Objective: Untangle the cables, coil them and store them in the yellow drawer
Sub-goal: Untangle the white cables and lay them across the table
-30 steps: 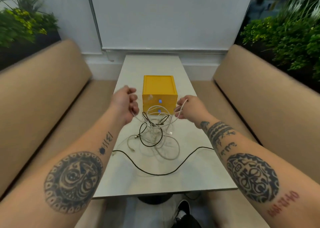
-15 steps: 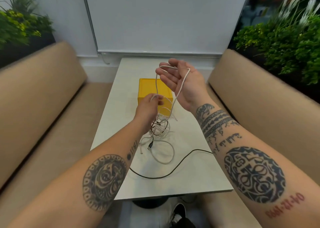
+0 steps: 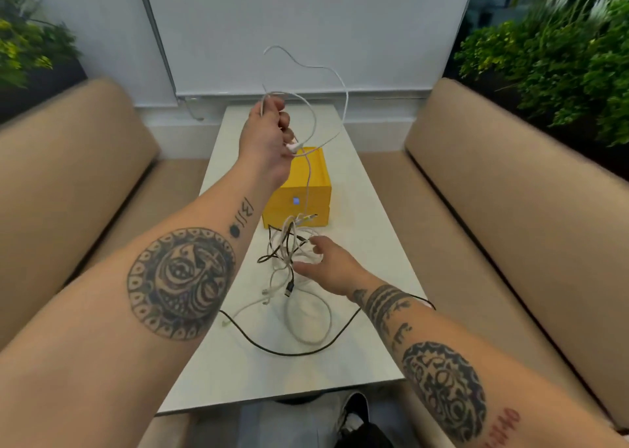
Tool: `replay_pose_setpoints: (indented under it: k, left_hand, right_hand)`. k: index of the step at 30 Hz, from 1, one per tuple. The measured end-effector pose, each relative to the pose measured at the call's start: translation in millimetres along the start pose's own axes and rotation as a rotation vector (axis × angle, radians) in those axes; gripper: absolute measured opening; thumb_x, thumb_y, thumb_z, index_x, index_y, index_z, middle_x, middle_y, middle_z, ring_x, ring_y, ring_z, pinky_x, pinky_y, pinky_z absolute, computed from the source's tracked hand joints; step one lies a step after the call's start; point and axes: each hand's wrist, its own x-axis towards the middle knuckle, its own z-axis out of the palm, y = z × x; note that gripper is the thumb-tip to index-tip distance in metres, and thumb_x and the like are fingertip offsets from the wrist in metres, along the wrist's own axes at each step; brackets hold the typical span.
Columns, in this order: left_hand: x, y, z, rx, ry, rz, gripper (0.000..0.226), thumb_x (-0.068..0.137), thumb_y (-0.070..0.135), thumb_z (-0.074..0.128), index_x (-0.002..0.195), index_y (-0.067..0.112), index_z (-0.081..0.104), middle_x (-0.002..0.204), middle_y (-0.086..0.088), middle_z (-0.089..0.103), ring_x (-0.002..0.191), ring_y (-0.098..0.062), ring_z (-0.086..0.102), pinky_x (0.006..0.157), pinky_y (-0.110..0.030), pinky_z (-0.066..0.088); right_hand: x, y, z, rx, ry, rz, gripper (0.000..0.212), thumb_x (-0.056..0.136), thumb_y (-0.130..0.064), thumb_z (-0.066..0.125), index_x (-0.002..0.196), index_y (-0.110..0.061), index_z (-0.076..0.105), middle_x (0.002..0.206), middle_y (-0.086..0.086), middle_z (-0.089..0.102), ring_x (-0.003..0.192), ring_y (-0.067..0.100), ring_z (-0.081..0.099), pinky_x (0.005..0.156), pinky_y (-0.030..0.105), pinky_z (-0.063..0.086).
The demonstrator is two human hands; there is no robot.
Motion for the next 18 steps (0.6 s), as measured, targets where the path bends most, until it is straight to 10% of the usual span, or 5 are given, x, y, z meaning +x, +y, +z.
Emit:
replay_pose_setpoints:
  k: [6,11,18]
  left_hand:
    - [-5.3,-29.7,-16.8,0.103,-0.066,-0.067,0.027,0.109,0.031,0.033,0.091,0.023,0.051,0.062,0.008,0.041,0.047,-0.010,0.034,0.054,-0.025,0.023]
    - [5.3,-46.9,-38.8,0.125,0.032,-0.061,0.025,0.107,0.026,0.036,0.092,0.018,0.054,0.060,0.006,0.044,0.049,-0.012,0.038,0.053,-0.026,0.027]
    - [-1.2,-102.4,-83.7,0.607,0.038,0.017,0.014,0.100,0.022,0.048,0.093,0.026,0.060,0.073,0.006,0.058,0.065,-0.014,0.053,0.068,-0.033,0.044]
  right_hand:
    - [45.9,-20.5,1.5,0.325,0.336,-0.155,0.048,0.095,-0.037,0.065,0.134,-0.014,0.050,0.138,0.004,0.052,0.112,0.021,0.060,0.092,0.033,0.048]
    - [82.5,-29.6,-31.8,0.231,0.332,-0.065,0.027,0.099,-0.022,0.048,0.079,-0.020,0.066,0.084,0.003,0.074,0.081,0.027,0.067,0.079,0.041,0.056]
    - [92.9,-63.5,-70.9,0.541,0.405,-0.179,0.020,0.101,-0.020,0.055,0.087,-0.016,0.068,0.068,0.003,0.064,0.055,0.015,0.059,0.052,0.024,0.050]
